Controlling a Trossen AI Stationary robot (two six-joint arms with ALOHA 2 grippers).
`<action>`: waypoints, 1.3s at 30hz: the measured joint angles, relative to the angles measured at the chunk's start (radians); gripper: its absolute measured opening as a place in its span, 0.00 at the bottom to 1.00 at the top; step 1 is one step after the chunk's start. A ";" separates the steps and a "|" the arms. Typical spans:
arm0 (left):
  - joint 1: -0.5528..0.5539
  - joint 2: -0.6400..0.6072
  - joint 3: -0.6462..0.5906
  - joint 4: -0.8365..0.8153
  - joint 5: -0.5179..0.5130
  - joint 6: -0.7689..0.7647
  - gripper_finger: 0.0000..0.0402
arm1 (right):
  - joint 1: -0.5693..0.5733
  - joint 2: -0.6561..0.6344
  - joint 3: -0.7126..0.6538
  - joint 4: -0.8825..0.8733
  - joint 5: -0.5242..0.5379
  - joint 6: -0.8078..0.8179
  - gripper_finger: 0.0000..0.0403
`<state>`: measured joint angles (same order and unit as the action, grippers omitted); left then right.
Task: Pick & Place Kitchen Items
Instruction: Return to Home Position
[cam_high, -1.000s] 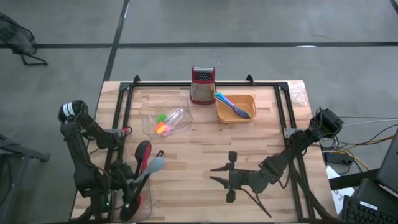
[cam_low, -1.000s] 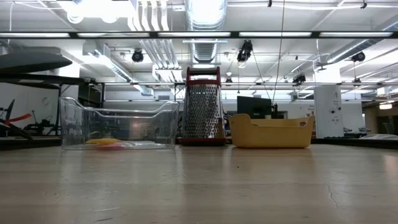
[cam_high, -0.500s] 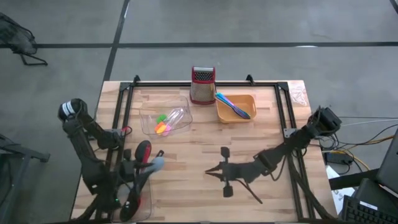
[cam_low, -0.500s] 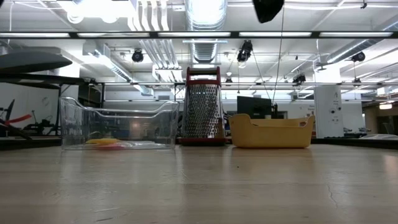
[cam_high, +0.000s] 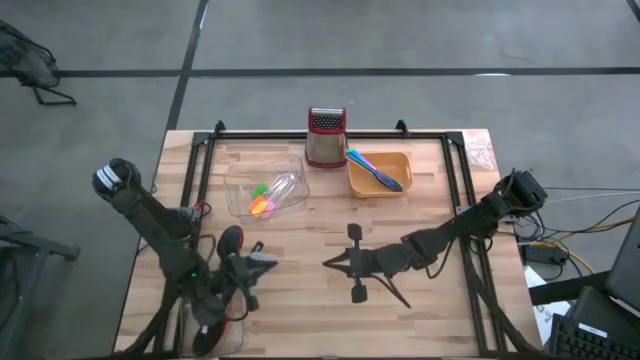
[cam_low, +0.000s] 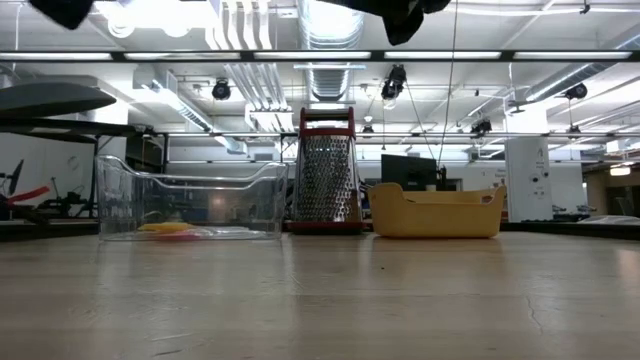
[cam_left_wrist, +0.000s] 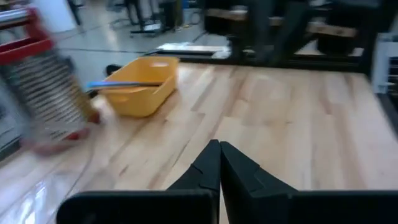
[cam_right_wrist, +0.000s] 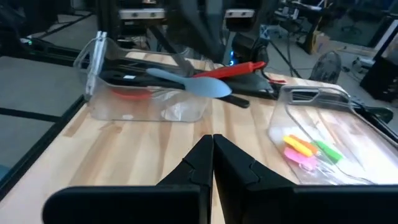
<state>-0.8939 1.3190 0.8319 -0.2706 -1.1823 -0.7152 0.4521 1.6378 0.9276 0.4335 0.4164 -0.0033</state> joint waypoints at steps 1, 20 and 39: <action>0.017 0.000 -0.010 0.080 0.027 0.075 0.01 | -0.004 0.000 0.000 0.004 -0.002 -0.003 0.02; 0.393 -0.040 -0.280 0.910 0.776 0.699 0.01 | -0.053 -0.013 -0.186 0.287 -0.146 -0.047 0.02; 0.519 -0.556 -0.660 0.941 0.863 0.800 0.06 | -0.113 -0.428 -0.525 0.258 -0.054 -0.065 0.02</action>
<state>-0.3748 0.7628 0.1719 0.6701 -0.3192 0.0845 0.3390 1.2102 0.4029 0.6912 0.3628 -0.0678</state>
